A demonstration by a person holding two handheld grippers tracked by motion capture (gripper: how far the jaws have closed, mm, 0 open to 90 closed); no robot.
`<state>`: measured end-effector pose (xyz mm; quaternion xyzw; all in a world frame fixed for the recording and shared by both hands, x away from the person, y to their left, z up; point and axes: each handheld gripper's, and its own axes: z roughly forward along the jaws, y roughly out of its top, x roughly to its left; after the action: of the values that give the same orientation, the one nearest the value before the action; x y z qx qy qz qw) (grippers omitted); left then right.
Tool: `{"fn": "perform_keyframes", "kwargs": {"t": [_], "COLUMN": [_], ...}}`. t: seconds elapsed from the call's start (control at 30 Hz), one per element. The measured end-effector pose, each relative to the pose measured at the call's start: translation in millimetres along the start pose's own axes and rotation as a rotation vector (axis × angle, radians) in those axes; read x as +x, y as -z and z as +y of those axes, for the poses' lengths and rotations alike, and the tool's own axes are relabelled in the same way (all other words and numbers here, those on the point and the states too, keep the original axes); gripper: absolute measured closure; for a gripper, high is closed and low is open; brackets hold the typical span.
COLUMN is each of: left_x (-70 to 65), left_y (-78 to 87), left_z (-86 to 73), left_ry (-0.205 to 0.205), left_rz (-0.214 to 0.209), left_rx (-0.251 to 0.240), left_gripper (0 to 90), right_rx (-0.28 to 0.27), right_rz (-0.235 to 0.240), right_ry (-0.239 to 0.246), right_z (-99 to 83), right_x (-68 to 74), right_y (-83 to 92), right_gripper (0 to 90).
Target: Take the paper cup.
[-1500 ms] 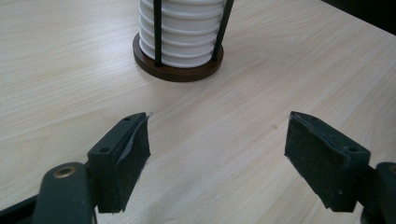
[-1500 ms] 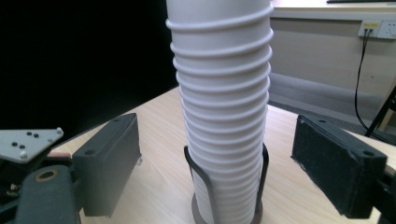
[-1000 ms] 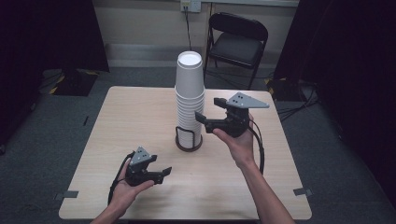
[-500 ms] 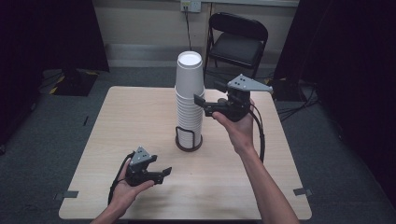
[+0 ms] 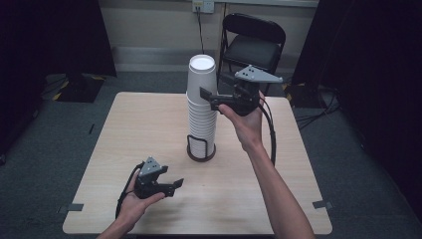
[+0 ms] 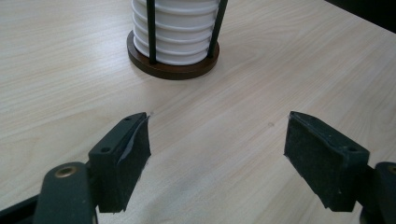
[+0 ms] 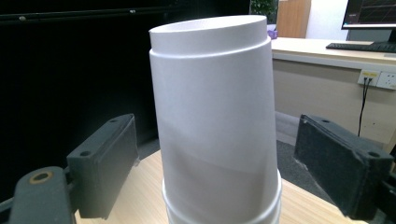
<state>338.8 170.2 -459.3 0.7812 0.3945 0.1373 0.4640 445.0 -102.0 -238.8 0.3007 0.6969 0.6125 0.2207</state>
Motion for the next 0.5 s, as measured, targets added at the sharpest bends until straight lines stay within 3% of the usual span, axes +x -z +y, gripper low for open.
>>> {"fn": "perform_keyframes", "kwargs": {"t": [0.27, 0.4, 0.5], "left_x": [0.9, 1.0, 1.1], "left_y": [0.9, 1.3, 1.3], "left_z": [0.0, 0.0, 0.0], "left_ry": [0.005, 0.006, 0.007], "left_rz": [0.003, 0.002, 0.001], "left_rx": [-0.002, -0.006, -0.006], "left_gripper": [23.6, 23.4, 23.3], "right_rx": [0.026, 0.048, 0.045], "right_rz": [0.007, -0.011, -0.015], "right_ry": [-0.006, -0.022, -0.004], "right_z": [0.6, -2.3, -4.0], "right_x": [-0.7, -1.9, -1.9], "right_y": [-20.8, -33.2, -37.5], "right_gripper": [12.8, 12.7, 12.6]}}
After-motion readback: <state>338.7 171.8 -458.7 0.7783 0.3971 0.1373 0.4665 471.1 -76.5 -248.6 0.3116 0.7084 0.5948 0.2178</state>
